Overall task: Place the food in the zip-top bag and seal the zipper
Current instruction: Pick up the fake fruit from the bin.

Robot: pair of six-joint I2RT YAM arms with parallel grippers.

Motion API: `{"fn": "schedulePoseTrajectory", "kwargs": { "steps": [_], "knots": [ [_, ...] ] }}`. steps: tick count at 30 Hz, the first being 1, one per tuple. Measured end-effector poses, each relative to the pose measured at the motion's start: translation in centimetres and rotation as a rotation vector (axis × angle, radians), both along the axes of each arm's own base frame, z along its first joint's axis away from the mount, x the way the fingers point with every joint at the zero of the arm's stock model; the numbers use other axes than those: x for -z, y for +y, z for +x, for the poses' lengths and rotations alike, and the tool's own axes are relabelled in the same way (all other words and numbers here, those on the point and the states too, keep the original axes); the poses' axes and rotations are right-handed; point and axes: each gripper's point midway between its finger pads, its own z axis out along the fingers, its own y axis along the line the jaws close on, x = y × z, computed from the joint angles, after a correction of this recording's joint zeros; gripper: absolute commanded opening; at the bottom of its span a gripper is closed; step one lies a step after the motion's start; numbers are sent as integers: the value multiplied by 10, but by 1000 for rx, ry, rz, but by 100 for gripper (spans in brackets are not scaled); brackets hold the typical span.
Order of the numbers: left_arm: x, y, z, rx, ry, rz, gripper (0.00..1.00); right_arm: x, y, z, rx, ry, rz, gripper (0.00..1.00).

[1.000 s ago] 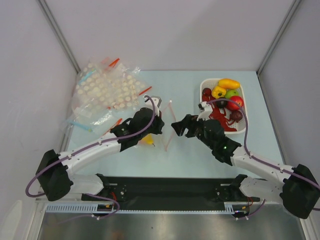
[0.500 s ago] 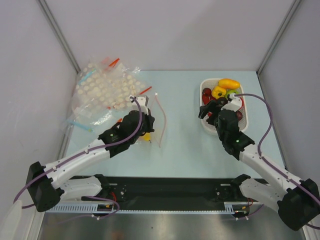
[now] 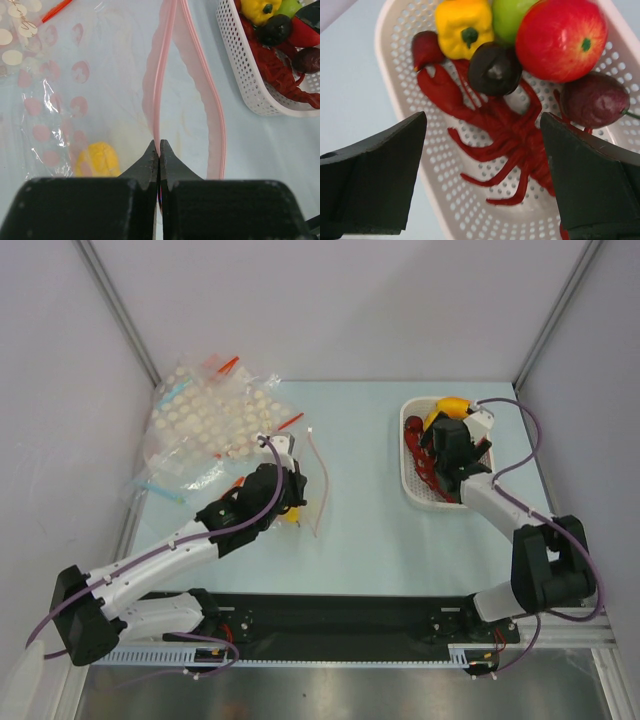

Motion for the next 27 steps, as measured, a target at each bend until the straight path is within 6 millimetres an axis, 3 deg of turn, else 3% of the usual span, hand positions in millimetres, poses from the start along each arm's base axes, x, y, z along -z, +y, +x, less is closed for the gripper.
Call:
{"fn": "schedulePoseTrajectory", "kwargs": {
  "steps": [4,10,17,21,25,27],
  "knots": [
    [0,1,-1,0,-1,-2,0,19,-13,19,49,52,-18,100],
    [-1,3,-1,-4,-5,-2,0,43,-12,54,75,109,-40,100],
    [-2,3,-2,-4,-9,-6,0,67,-14,68,114,145,-56,98],
    [-2,3,-2,-5,-9,-7,0,71,-17,70,141,150,-56,96],
    [-2,3,-2,-4,-9,-6,0,65,-19,75,172,151,-55,84],
    [-2,3,-2,-5,-9,-7,0,61,-21,80,191,142,-53,73]
  ]
}}
